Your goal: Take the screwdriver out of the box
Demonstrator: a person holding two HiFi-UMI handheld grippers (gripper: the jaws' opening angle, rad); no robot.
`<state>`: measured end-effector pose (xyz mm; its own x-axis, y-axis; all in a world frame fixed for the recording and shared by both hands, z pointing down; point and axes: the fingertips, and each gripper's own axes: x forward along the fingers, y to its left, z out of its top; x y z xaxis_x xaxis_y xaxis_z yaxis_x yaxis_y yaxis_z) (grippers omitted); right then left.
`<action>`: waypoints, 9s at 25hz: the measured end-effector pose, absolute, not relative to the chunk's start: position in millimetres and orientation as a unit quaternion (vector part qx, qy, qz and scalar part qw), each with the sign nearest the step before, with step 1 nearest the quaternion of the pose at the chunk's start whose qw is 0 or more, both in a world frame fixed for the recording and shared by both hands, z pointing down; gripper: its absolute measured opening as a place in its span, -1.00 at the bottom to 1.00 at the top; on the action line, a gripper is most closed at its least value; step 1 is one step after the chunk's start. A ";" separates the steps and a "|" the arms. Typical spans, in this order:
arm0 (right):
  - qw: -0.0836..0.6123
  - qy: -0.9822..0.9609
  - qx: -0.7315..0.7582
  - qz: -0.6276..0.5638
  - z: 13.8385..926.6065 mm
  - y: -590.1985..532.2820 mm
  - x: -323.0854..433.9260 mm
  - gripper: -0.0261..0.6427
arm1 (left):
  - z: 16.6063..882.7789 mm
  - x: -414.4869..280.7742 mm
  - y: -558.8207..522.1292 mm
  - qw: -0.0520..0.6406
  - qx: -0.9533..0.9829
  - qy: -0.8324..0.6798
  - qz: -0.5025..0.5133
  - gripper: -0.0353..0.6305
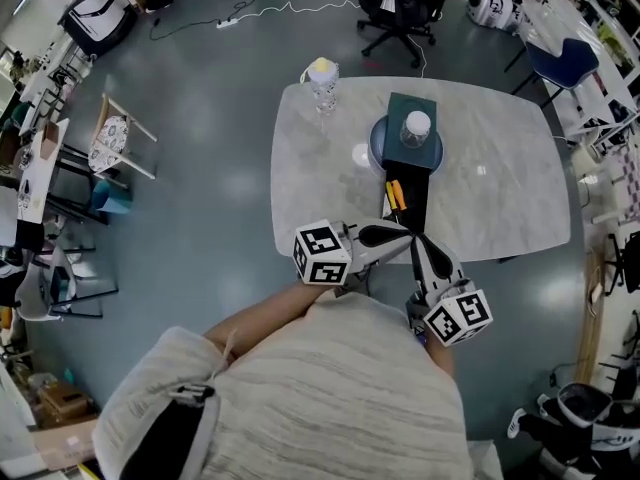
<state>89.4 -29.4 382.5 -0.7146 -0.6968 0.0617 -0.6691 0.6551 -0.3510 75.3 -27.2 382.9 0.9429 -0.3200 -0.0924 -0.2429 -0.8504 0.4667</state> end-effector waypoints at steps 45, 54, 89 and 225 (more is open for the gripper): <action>-0.192 0.917 -0.268 -0.223 500.0 -208.7 55.0 -0.89 | 467.5 17.4 -200.8 0.296 0.878 -0.361 -0.107 -0.84; -0.221 0.901 -0.274 -0.254 531.7 -214.4 53.3 -0.88 | 486.6 8.2 -211.0 0.305 0.867 -0.382 -0.099 -0.84; -0.412 0.801 -0.286 -0.326 648.2 -220.7 64.3 -0.53 | 518.6 -4.2 -210.2 0.338 0.849 -0.394 -0.097 -0.84; -0.127 0.955 -0.114 -0.242 454.8 -290.7 146.5 -0.61 | 680.7 76.1 -197.3 0.487 0.489 -0.667 0.283 -0.45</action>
<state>146.5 -290.7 454.8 -0.9416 -0.1568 0.2981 -0.2798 0.8567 -0.4333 76.1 -197.3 680.7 -0.0489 -0.3761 0.9253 -0.9266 0.3628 0.0985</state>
